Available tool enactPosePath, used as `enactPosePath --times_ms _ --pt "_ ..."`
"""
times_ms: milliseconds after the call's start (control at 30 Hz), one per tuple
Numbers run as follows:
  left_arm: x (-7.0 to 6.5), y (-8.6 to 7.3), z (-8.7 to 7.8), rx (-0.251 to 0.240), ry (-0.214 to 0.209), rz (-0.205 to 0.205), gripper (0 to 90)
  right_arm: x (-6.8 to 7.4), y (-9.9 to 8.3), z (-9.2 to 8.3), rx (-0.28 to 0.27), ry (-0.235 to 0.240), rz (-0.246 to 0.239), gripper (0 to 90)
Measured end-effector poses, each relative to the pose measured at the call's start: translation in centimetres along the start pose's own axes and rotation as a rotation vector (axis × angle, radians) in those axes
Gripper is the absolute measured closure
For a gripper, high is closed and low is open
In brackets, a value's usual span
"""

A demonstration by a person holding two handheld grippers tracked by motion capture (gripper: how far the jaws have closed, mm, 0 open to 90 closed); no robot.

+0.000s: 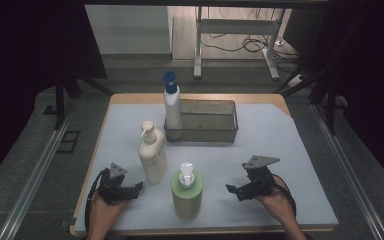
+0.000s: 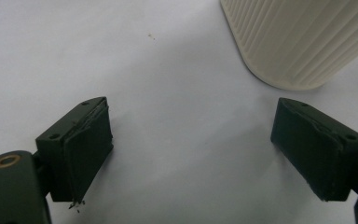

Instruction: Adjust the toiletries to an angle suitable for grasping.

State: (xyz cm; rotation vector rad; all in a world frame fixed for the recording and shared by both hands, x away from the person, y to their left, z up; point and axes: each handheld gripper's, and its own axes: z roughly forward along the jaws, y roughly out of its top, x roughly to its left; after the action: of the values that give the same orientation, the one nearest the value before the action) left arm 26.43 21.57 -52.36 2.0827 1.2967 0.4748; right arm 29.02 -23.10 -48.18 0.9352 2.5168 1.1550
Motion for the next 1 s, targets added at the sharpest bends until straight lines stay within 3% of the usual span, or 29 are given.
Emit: enactPosePath --times_ms 200,333,400,800,867,1000 --pt "0.0 0.0 0.0 -0.001 0.0 0.0 12.3 1.8 0.1 -0.4 0.003 0.068 -0.047 0.0" --pt "0.0 0.0 0.0 -0.001 0.001 0.0 12.4 3.0 0.6 -0.7 -0.029 0.126 -0.057 0.0" --pt "0.0 0.0 0.0 -0.001 0.001 0.0 12.3 3.5 1.0 -0.8 -0.014 0.148 -0.049 0.0" --pt "0.0 0.0 0.0 0.0 0.001 0.0 12.3 7.0 3.5 -1.0 -0.035 0.233 -0.105 0.0" --pt "0.0 0.0 0.0 0.0 0.0 0.0 12.3 7.5 4.0 -1.1 -0.059 0.233 -0.119 0.3" --pt "0.0 0.0 0.0 0.0 0.0 0.0 12.3 8.5 4.9 -0.9 -0.057 0.246 -0.146 0.9"
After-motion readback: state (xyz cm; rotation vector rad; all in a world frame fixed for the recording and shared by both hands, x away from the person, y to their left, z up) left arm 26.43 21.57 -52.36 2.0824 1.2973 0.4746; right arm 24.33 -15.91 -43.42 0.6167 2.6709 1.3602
